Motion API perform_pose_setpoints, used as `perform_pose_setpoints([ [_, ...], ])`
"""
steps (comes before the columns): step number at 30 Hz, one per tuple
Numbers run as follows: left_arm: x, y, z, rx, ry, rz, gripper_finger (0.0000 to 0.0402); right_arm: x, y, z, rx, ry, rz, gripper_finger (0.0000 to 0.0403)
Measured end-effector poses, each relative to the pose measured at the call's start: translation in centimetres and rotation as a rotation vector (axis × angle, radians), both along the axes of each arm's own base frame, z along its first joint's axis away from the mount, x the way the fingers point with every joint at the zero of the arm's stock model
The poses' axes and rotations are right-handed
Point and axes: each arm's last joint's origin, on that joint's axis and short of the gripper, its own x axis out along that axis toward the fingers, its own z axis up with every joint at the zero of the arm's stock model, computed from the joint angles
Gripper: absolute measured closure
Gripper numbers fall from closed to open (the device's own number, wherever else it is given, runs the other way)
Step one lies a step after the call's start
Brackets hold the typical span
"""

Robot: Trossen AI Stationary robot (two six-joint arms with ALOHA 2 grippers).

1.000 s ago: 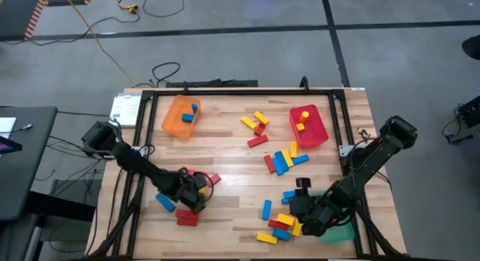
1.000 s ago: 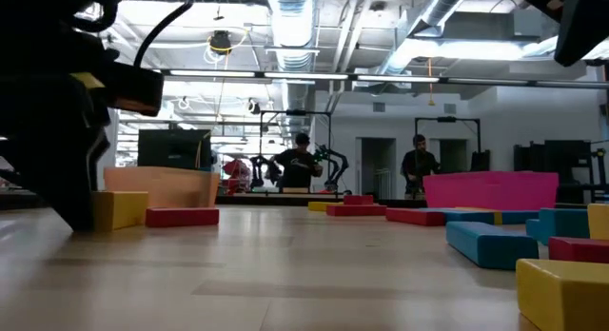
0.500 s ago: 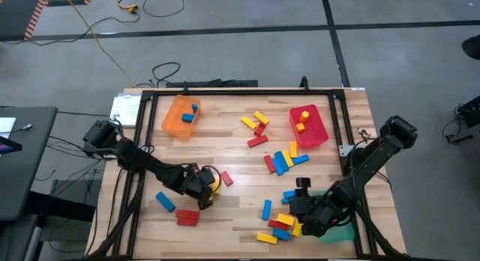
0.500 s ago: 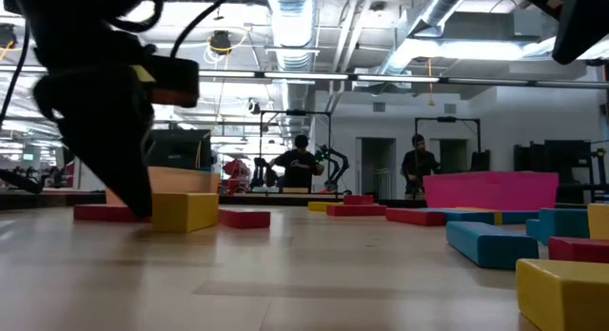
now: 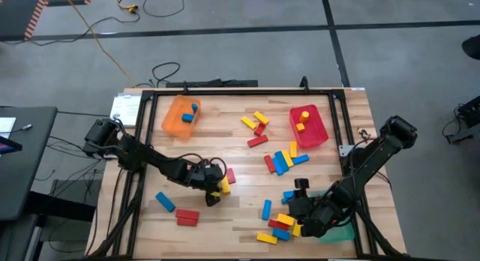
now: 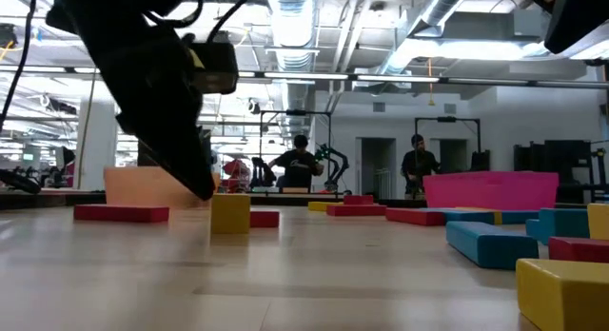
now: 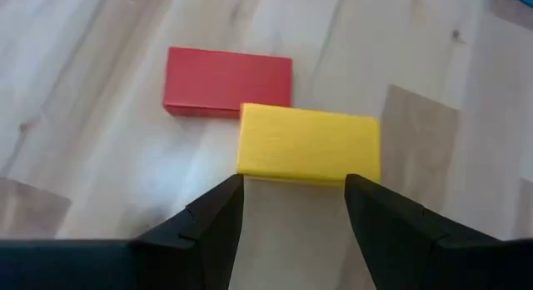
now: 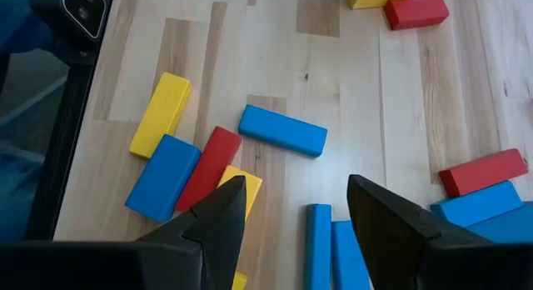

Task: Sort blocks
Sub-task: Put the yellow rectangle block into the red bin

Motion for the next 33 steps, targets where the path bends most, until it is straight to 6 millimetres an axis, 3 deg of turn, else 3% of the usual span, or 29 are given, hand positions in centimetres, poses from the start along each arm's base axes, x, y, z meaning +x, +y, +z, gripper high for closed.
perform_pose_setpoints([
  [17,1.5,4.2,0.3,0.108,-0.030,-0.015,0.0197,0.3,0.0,0.2,-0.019,-0.049,-0.009,0.0177],
  [27,2.1,8.3,0.3,0.113,-0.024,-0.008,0.0197,1.3,-0.7,-0.1,-0.004,-0.086,-0.037,0.0177],
  [33,1.4,8.0,1.1,0.067,-0.004,-0.158,0.0197,2.0,-1.2,-1.2,0.062,-0.084,0.000,0.0177],
])
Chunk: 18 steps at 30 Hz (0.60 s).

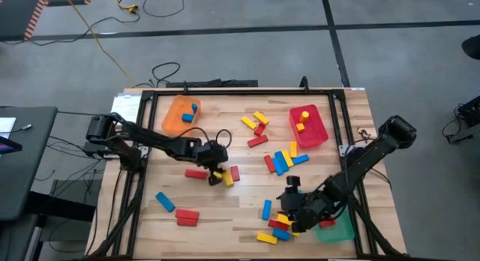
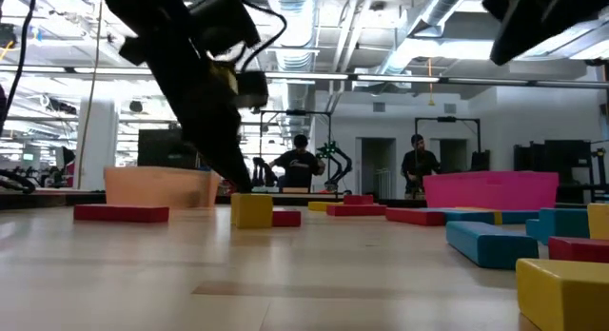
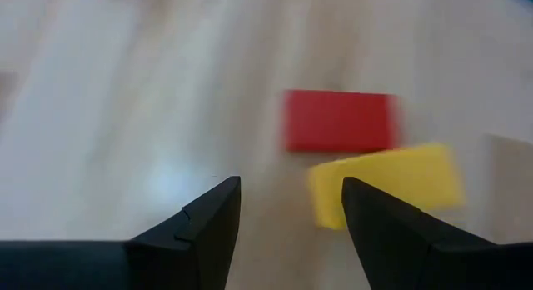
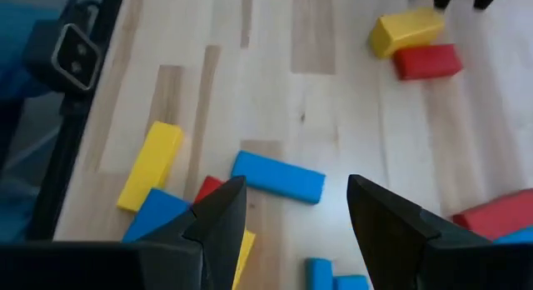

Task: Sort blocks
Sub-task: Put the yellow rectangle block into the red bin

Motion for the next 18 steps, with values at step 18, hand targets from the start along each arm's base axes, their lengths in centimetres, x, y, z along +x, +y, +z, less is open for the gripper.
perform_pose_setpoints([
  [18,-0.6,-4.0,1.2,0.540,-0.037,-0.571,0.0197,2.2,-0.5,1.2,0.041,-0.158,0.064,0.0177],
])
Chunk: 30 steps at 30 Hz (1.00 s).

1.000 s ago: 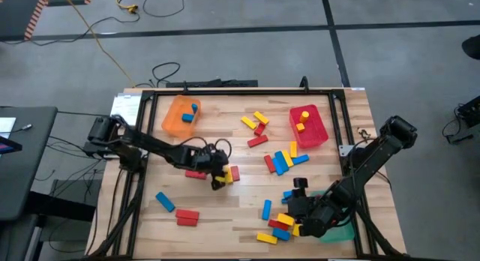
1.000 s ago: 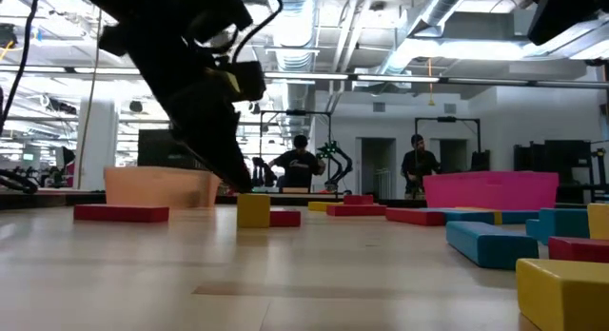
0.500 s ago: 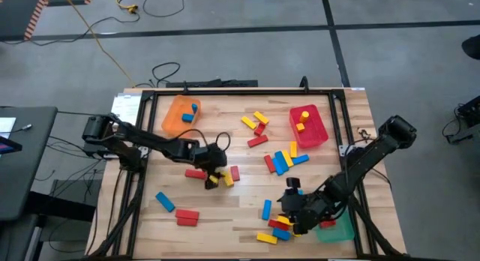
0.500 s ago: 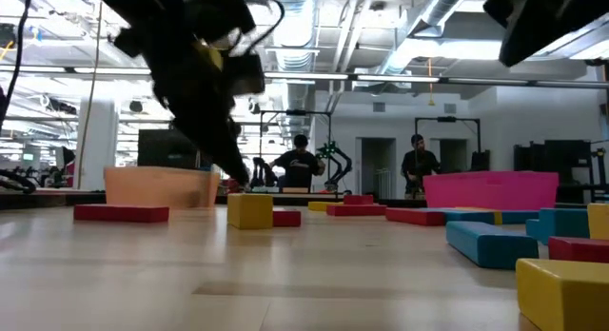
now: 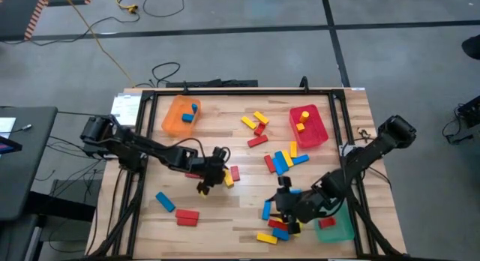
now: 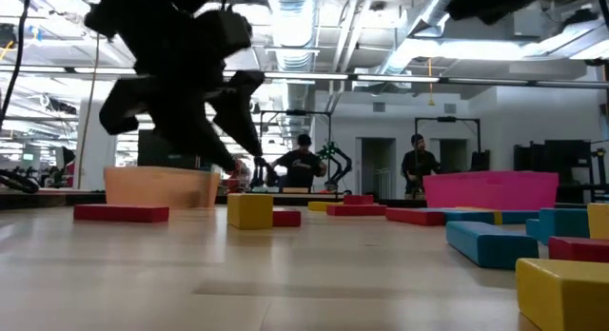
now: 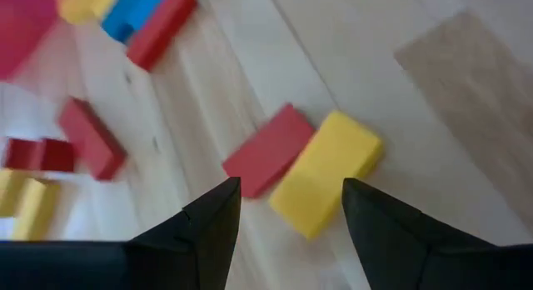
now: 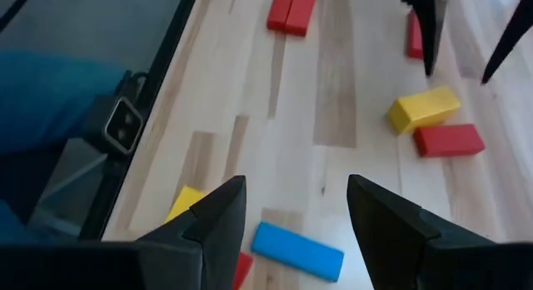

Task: Sort blocks
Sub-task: Put the yellow rectangle block into the red bin

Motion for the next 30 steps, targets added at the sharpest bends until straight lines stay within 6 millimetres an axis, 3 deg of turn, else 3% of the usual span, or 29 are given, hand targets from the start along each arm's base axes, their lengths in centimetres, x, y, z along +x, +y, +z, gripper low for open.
perform_pose_setpoints([
  [8,0.1,2.1,-0.7,-0.082,0.081,-0.055,0.0197,1.1,-1.2,0.3,-0.016,-0.036,-0.016,0.0177],
  [18,1.3,2.9,0.9,-0.106,0.019,-0.148,0.0197,2.0,-2.4,0.4,-0.032,-0.059,-0.038,0.0177],
  [24,1.3,3.5,0.9,-0.135,0.018,-0.158,0.0197,2.2,-2.4,0.7,-0.036,-0.085,-0.029,0.0177],
  [30,2.0,3.4,-1.6,-0.154,0.098,-0.170,0.0197,2.2,-2.4,0.4,-0.027,-0.101,-0.027,0.0177],
])
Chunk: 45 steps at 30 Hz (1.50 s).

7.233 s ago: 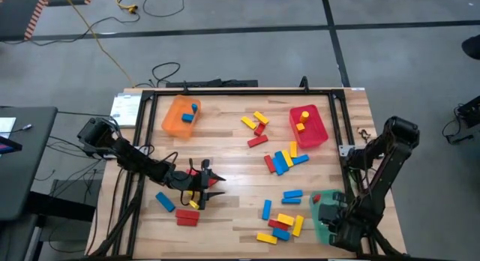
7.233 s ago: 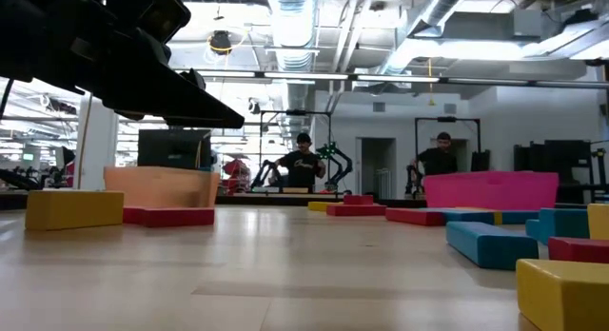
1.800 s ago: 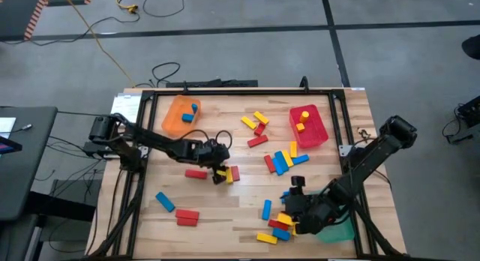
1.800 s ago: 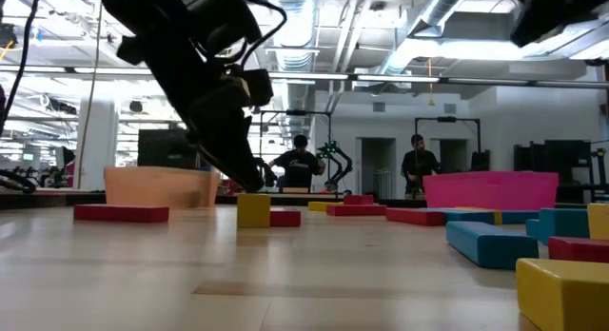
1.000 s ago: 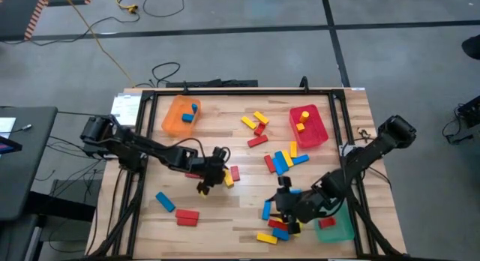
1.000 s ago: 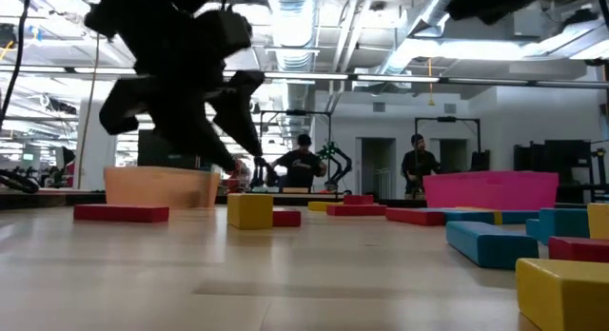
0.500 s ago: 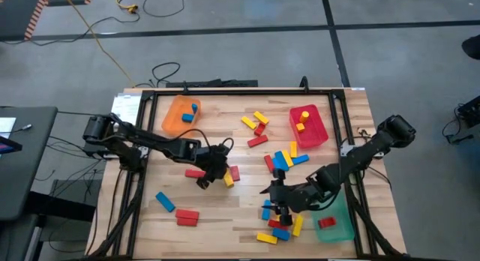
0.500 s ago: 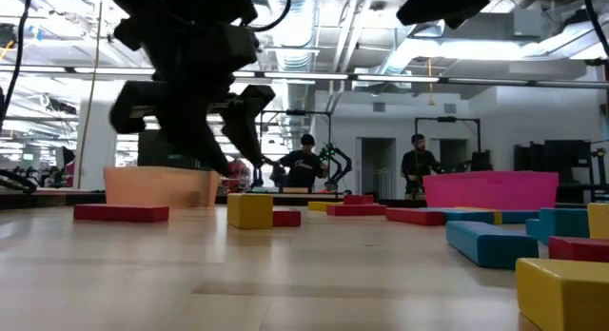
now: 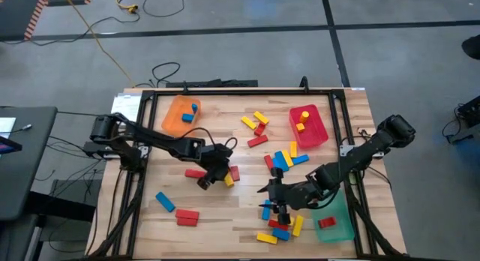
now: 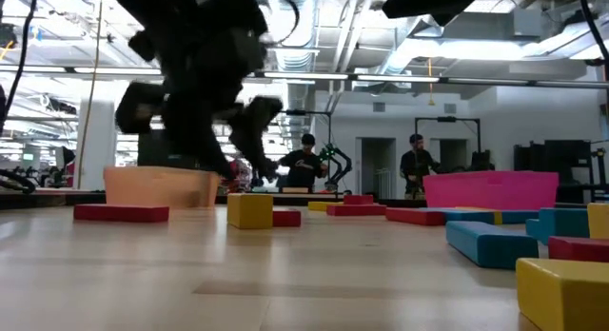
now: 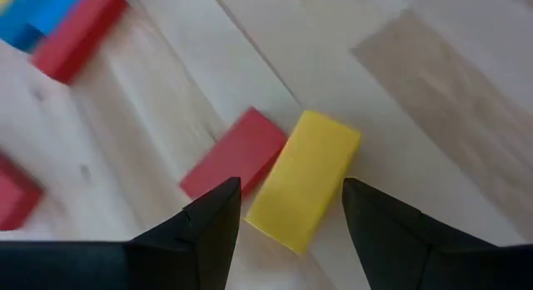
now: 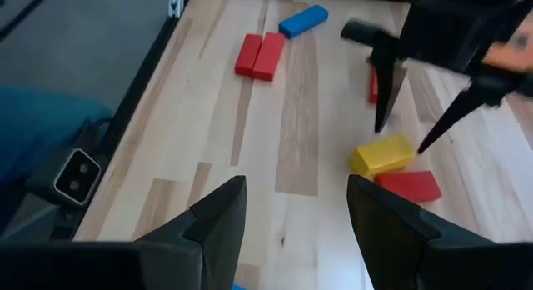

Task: Sort blocks
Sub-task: Put the yellow rectangle block into the red bin

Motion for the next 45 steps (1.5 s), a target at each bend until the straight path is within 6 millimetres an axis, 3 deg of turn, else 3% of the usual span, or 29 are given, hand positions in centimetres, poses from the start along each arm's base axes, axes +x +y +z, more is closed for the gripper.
perform_pose_setpoints([
  [4,0.8,-0.1,-1.4,0.010,0.047,-0.013,0.0197,-0.2,-0.1,-0.8,0.010,0.004,-0.007,0.0177],
  [12,1.7,-0.2,-1.3,0.021,0.109,-0.028,0.0200,-0.5,0.0,-1.3,0.018,0.024,-0.011,0.0177],
  [21,1.8,-0.3,-1.1,-0.035,0.103,-0.027,0.0277,-0.5,0.0,-1.3,0.007,0.021,-0.006,0.0177],
  [29,2.0,-0.3,-0.8,-0.088,0.090,0.049,0.0279,-0.2,0.0,-1.6,-0.002,0.007,-0.048,0.0177],
  [38,1.1,-0.3,4.1,-0.135,-0.082,0.081,0.0279,1.3,0.0,-4.7,-0.095,0.022,-0.204,0.0177],
  [45,0.4,-0.6,8.1,-0.180,-0.277,0.082,0.0279,2.0,-0.5,-4.5,-0.174,-0.087,-0.352,0.0177],
])
